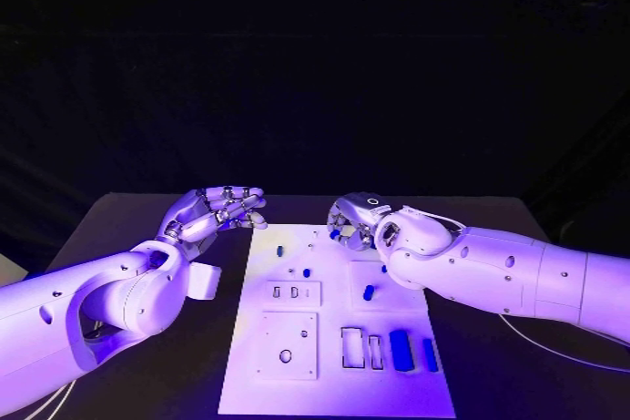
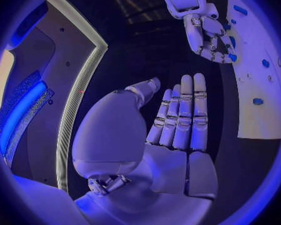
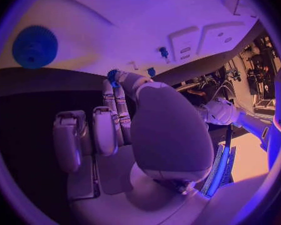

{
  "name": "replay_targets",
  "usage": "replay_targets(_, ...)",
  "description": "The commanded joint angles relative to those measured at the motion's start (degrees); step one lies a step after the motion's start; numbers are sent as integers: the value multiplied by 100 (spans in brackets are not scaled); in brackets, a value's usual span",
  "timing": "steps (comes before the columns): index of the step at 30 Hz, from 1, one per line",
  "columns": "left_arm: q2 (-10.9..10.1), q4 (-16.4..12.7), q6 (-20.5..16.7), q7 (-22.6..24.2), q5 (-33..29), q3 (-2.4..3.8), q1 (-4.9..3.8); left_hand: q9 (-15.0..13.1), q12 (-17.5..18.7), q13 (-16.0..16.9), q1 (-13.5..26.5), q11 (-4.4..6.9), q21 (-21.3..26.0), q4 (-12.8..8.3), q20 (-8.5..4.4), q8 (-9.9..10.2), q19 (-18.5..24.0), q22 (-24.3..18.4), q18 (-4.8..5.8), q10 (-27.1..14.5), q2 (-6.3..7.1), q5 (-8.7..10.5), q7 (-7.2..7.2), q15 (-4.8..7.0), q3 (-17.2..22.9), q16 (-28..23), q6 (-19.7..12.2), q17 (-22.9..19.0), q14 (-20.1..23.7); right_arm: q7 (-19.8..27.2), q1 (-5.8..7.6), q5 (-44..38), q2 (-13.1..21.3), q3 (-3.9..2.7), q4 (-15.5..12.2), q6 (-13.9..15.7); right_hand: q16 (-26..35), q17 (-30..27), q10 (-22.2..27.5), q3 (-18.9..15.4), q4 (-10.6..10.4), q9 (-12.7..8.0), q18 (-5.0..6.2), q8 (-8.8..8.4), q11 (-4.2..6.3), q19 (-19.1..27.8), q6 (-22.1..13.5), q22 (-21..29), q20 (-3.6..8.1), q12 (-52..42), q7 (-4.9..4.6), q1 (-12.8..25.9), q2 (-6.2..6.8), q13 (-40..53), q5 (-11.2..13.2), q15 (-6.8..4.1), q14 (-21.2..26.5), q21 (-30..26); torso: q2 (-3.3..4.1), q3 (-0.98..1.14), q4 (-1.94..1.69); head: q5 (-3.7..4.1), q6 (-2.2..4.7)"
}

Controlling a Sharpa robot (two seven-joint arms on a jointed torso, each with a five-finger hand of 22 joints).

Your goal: Assemble the parts on the task board

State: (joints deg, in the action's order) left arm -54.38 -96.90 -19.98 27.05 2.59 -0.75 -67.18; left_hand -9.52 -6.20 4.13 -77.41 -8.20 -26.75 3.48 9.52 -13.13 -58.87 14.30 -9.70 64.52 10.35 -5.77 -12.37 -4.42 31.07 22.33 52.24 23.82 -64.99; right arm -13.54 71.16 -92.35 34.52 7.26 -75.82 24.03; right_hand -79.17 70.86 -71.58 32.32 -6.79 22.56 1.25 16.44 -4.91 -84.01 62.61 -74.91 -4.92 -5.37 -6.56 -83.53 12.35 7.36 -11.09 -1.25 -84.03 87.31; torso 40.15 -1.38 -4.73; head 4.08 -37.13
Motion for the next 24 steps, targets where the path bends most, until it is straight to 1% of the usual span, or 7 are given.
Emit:
replay_targets(1,20,-9,130,44,21,5,-11,-5,18,9,39,-3,-39,7,4,-28,37,5,-44,40,-17,19,15,-1,32,38,16,5,24,-130,5,-169,-119,-3,128,314,-9,-3,-239,-3,27,11,-39,21,210,-397,-31,-1172,35,2,-25,8,-31,239,-20,-28,-272,16,7,-6,-12,14,-2)
replay_targets(7,37,-11,141,45,23,6,-11,-8,21,9,40,-1,-62,-1,3,-33,51,21,-43,45,-19,20,19,0,38,48,17,22,34,-122,-6,-184,-430,-3,469,356,-13,-3,-226,-1,35,21,-39,16,203,-396,-49,-1172,33,14,-33,24,-25,243,-18,-23,-273,16,12,-1,-27,5,-21)
replay_targets(12,41,-11,142,43,28,6,-12,-8,21,9,40,-1,-62,-1,3,-33,51,21,-43,45,-19,20,19,0,38,48,17,22,34,-142,-27,-187,-588,-2,672,319,-13,-5,-218,2,41,27,-40,12,198,-398,-61,-1176,31,22,-37,32,-24,245,-16,-20,-273,19,23,-6,-61,14,-27)
replay_targets(13,41,-12,142,43,30,6,-12,-8,21,9,40,-1,-62,-1,3,-33,51,21,-43,45,-19,20,19,0,38,48,17,22,34,-149,-31,-187,-609,-2,703,305,-13,-5,-218,2,41,27,-40,12,198,-398,-61,-1176,31,22,-37,32,-24,245,-16,-20,-273,19,22,-4,-53,1,-30)
replay_targets(14,42,-12,142,41,35,6,-13,-8,21,9,40,-1,-62,-1,3,-33,51,21,-43,45,-19,20,19,0,38,48,17,22,34,-153,-34,-188,-633,-2,739,287,-13,-7,-215,3,42,29,-38,11,196,-393,-66,-1168,30,25,-38,37,-24,246,-15,-18,-273,13,26,-5,-62,0,-29)
replay_targets(20,43,-12,147,36,49,6,-17,-9,21,9,39,0,-70,-5,3,-35,58,27,-43,47,-20,19,20,0,41,50,18,28,41,-156,-50,-188,-708,-2,808,213,-9,-17,-209,5,41,34,-36,9,192,-388,-74,-1160,28,31,-41,48,-26,248,-13,-15,-271,7,32,-15,-85,-7,-57)
replay_targets(24,43,-7,148,35,51,6,-20,-9,21,9,39,0,-70,-5,3,-35,58,27,-43,47,-20,19,20,0,41,50,18,28,41,-156,-60,-187,-735,-2,809,170,-5,-26,-203,6,44,40,-34,6,189,-382,-82,-1152,25,38,-43,60,-23,250,-9,-12,-269,0,30,-10,-78,-28,-66)
